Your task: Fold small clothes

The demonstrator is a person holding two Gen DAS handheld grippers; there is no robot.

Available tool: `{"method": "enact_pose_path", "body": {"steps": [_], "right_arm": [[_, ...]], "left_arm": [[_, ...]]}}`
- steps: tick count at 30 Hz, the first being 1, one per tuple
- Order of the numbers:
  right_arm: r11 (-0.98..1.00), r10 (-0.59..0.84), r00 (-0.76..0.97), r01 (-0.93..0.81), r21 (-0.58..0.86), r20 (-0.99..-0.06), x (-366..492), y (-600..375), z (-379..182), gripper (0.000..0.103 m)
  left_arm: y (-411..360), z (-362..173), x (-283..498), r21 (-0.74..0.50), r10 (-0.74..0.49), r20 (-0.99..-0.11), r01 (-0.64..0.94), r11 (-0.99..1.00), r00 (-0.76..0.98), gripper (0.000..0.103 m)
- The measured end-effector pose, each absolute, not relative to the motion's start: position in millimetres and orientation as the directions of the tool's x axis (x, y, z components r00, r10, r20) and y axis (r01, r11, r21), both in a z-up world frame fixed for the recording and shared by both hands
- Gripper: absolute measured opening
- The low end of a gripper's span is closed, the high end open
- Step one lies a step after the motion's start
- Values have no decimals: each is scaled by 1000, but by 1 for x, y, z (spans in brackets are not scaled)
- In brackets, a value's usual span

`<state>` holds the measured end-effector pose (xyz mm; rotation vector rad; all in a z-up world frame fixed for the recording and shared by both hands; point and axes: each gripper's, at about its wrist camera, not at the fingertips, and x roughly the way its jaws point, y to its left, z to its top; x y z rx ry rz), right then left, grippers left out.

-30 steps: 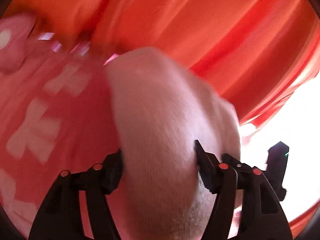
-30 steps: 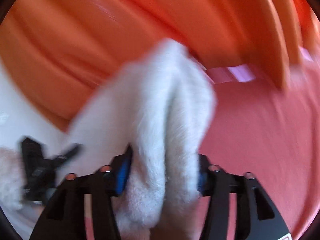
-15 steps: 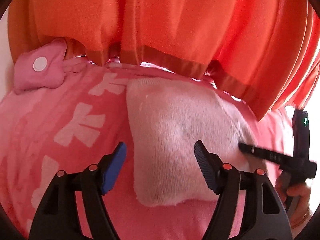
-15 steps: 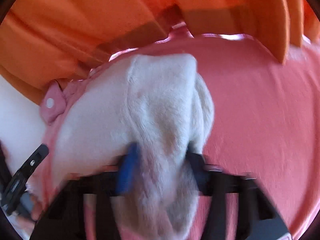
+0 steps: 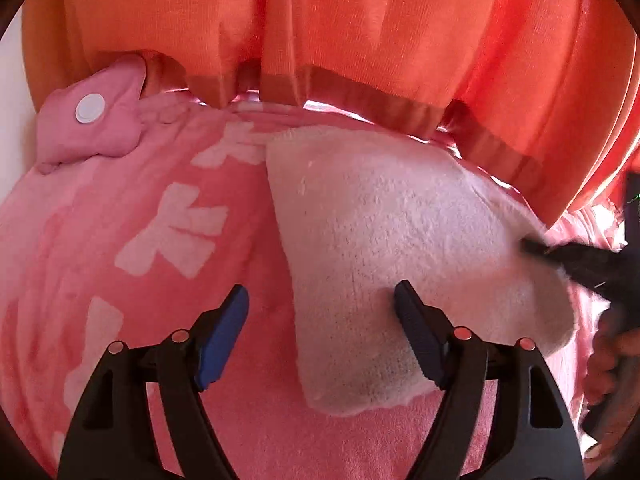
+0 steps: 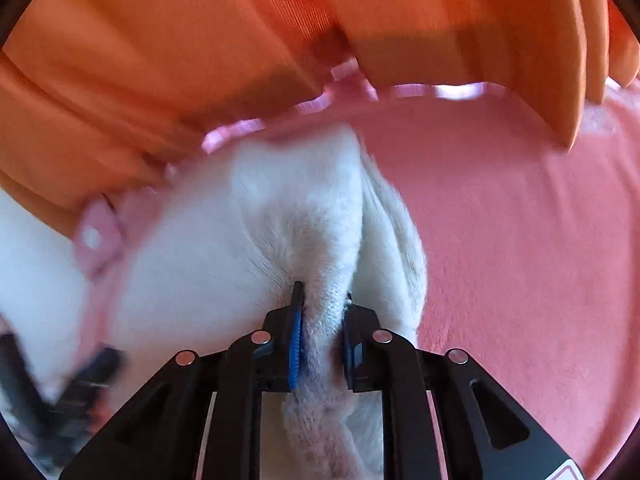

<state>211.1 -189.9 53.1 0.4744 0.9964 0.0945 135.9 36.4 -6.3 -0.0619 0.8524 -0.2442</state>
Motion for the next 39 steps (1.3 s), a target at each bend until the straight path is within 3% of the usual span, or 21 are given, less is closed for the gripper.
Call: {"method": "enact_pose_path", "body": {"steps": [3,6,11,15,19,22,24,25,26,30,39], "right_arm": [[907,292,569,91,411,-769,192,-178,65,21],[955,199,407,121,269,-891,190,-164,14,11],[958,201,508,77,276,-838,170,-159,56,14],[974,166,374,79,210,-912,176,-151,17,12],[969,165,459,90,231,-873,170,-150,45,13],[966,168,525,82,246,-835,153,-142,65,21],[970,138,550,91,224,-824,143,-131,68,39],[973,118,559,100,208,-821,135,-125,69,53],[975,87,571,119,187,-816,125,-119,71,58],[977,29,606,151,150,-795,88,-100,68,67],[985,-31,610,155,81,-792,38,-85,50,72]], "left_arm": [[34,-6,134,-136,-228,-737,191,972,637,73],[31,-10,134,-122,-216,-745,190,974,631,73],[29,-6,129,-96,-197,-742,190,977,641,73],[28,-8,130,-97,-196,-746,188,977,637,73],[26,-5,126,-66,-173,-739,185,980,651,73],[26,-1,120,-49,-156,-731,177,983,665,73],[25,2,112,-31,-137,-723,167,986,677,74],[25,5,107,-23,-133,-717,167,986,685,76],[25,6,101,-12,-125,-709,165,986,694,82],[29,7,66,24,-89,-686,145,989,722,92],[38,-19,19,34,-55,-694,110,993,717,92]]}}
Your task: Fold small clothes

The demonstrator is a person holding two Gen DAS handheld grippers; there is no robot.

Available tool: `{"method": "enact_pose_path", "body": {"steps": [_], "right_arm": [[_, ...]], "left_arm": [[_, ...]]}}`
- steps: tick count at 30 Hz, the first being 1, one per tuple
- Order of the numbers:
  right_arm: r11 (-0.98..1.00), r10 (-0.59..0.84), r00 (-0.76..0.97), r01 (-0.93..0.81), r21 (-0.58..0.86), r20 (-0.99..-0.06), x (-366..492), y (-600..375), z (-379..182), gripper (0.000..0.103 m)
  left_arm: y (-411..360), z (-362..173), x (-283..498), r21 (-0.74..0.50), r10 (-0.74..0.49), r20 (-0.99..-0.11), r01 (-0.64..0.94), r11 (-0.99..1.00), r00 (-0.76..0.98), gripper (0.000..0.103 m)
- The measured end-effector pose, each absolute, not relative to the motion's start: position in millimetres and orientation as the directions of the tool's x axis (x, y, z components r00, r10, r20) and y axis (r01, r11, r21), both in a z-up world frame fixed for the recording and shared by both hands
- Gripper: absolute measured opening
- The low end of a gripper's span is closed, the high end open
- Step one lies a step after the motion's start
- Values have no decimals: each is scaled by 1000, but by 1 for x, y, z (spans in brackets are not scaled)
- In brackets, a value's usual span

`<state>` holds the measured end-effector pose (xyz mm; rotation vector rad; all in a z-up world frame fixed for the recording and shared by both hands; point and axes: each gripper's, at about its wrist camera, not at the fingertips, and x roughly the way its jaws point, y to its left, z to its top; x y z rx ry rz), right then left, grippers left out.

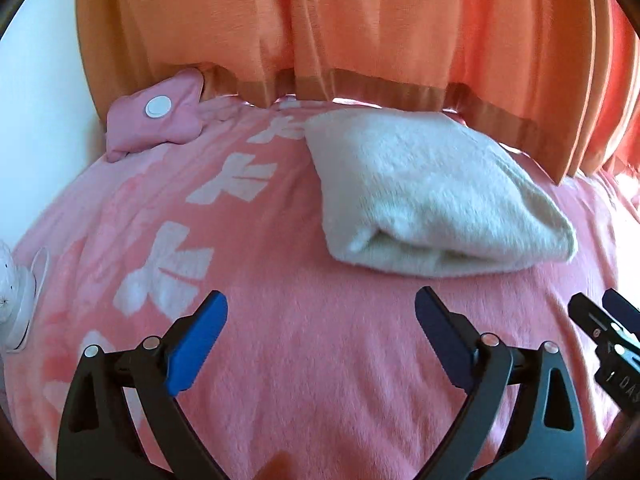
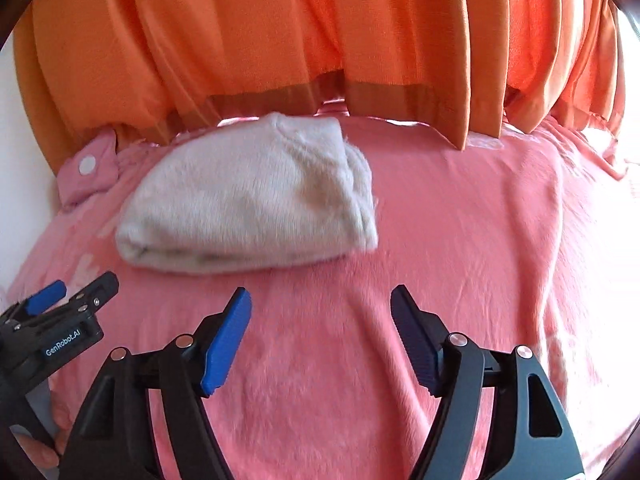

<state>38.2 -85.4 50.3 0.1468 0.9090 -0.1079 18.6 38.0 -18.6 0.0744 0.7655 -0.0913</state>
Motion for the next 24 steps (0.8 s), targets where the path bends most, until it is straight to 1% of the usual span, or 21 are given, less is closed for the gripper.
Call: {"method": "enact_pose_path", "body": {"steps": [4,10,15,19,24], "right_arm": [[983,-48,594,173,69,-803,34,-79,36,72],[978,-67,594,197,64,-801,38,-77,30,73],[970,-49,552,226,93,-832,45,-82,13,74],[974,-74,544,218,56,-836,47,-76,2,74],[976,-77,543,212,48,-836,47,-72,1,75]], "left_arm": [[29,-27,13,79,-32,-685,118,990,728,92],[28,-36,17,86,-17,-690,105,991,723,92],[22,-46,19,99,-15,-702,119,988,712,92],[15,-53,18,111,-11,-700,124,986,714,92],[9,-60,22,116,-13,-710,135,984,704,92]]}}
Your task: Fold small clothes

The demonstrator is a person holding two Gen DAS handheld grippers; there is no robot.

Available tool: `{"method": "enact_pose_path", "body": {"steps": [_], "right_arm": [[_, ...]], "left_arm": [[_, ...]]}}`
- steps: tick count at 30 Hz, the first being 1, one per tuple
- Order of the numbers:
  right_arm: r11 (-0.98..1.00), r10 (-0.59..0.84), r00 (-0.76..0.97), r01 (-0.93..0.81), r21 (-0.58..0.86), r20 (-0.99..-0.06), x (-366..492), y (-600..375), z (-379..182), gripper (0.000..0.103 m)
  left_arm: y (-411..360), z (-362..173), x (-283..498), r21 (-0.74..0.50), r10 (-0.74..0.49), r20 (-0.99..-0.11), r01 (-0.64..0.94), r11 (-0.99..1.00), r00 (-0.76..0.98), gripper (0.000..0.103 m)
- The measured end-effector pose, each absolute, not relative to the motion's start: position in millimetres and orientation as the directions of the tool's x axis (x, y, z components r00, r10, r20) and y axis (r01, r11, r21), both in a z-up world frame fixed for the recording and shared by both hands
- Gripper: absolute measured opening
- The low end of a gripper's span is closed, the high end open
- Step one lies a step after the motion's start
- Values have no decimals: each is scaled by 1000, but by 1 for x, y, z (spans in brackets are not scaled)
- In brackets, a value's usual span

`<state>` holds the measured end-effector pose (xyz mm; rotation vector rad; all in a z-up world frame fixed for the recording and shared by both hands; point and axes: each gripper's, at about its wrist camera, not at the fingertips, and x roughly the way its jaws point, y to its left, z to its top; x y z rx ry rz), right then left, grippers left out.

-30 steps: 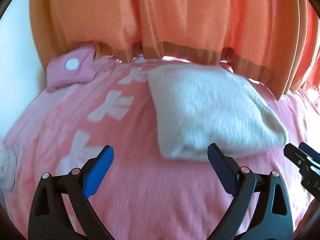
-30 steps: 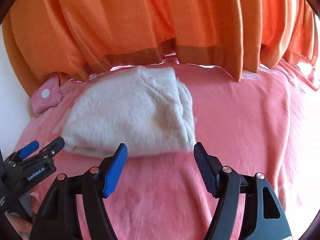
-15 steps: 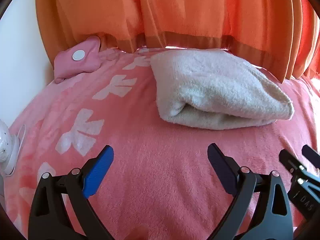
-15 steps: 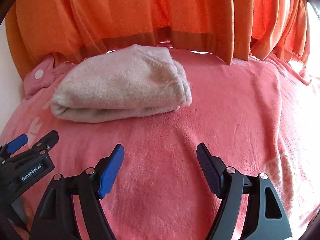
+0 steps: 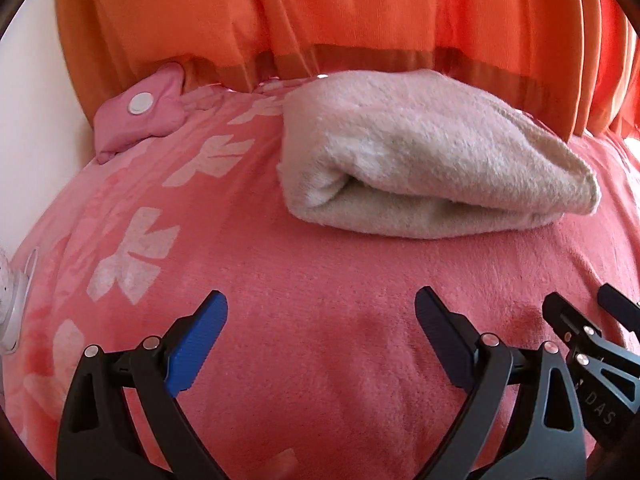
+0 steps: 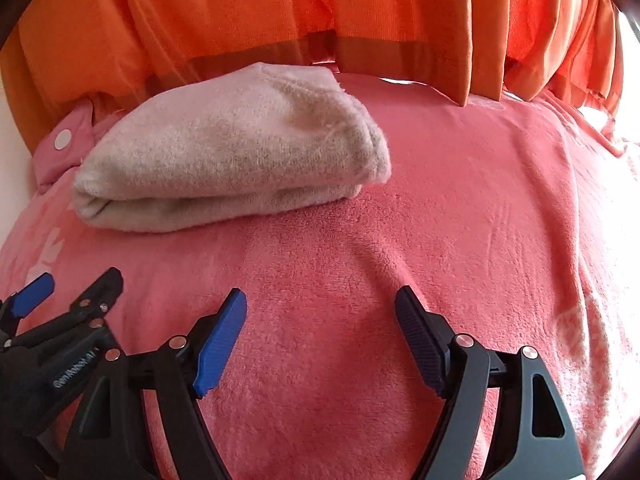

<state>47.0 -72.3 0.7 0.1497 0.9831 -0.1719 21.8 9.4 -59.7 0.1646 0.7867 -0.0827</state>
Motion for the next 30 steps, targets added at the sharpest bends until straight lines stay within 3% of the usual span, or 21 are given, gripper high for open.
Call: {"method": "enact_pose_path", "body": {"steps": [30], "right_arm": [[979,-119,556,204,-4,-823,46,-61,5,75]], "left_arm": [[17,-60,23,109,-2,-705,112,988,710,92]]}}
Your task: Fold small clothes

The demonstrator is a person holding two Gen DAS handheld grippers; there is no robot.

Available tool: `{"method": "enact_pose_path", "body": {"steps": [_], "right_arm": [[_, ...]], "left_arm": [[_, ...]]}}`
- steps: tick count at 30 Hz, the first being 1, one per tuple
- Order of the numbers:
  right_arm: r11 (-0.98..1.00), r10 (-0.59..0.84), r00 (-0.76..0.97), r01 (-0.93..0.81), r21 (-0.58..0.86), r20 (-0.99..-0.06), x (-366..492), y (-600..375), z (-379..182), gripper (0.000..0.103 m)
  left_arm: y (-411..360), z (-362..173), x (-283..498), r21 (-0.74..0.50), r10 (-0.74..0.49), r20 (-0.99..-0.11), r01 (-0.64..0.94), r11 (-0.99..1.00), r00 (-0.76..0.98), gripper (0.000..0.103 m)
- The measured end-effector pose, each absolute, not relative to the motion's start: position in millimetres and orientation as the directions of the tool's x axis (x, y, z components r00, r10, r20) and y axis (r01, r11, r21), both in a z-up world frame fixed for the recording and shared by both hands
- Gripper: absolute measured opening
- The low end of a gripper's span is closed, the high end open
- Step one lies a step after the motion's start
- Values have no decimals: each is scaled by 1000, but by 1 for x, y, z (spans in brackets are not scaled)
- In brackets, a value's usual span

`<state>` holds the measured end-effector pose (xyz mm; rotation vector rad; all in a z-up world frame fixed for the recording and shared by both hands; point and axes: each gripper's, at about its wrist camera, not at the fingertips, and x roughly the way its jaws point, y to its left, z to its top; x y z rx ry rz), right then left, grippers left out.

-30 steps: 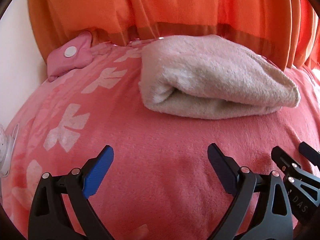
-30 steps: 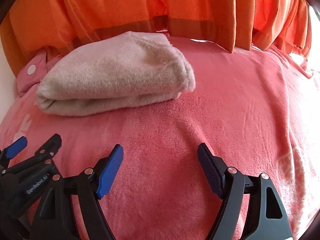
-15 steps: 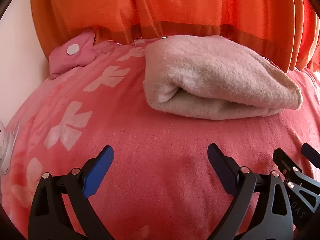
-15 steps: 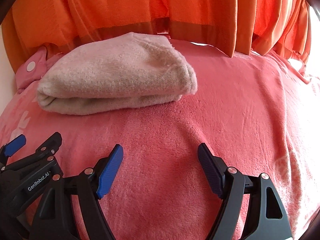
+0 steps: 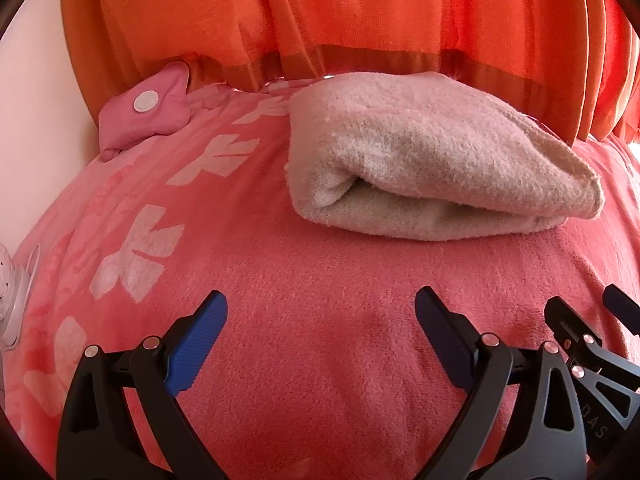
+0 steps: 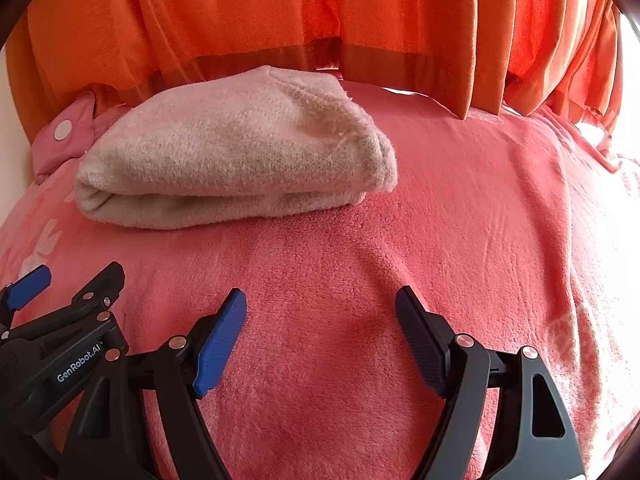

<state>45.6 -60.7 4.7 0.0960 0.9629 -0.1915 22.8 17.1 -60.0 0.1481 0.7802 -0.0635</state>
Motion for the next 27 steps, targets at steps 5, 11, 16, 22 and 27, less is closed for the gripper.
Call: {"method": "enact_pose_path", "body": {"steps": [5,11,16,22,27], "right_arm": [[979,-119,555,203,-4,-823,46,-61,4,75],[979,-119,554,204,-4,-824,45,-60,4,75],[980,-120,554,201,-7,-824,46,-58,4,75],[979,-123,554,205,-9,-824,45,-56,5,75],[977,-130,548,212,-13,-827,45,-55,4,75]], "left_arm": [[16,-60,23,112,-1,-703,112,987,711,92],[15,-61,22,122,-1,-702,122,985,712,92],[12,-63,23,119,-13,-712,139,983,702,92],[12,-64,24,118,-12,-718,139,983,696,97],[10,-64,24,142,9,-713,133,981,701,96]]}}
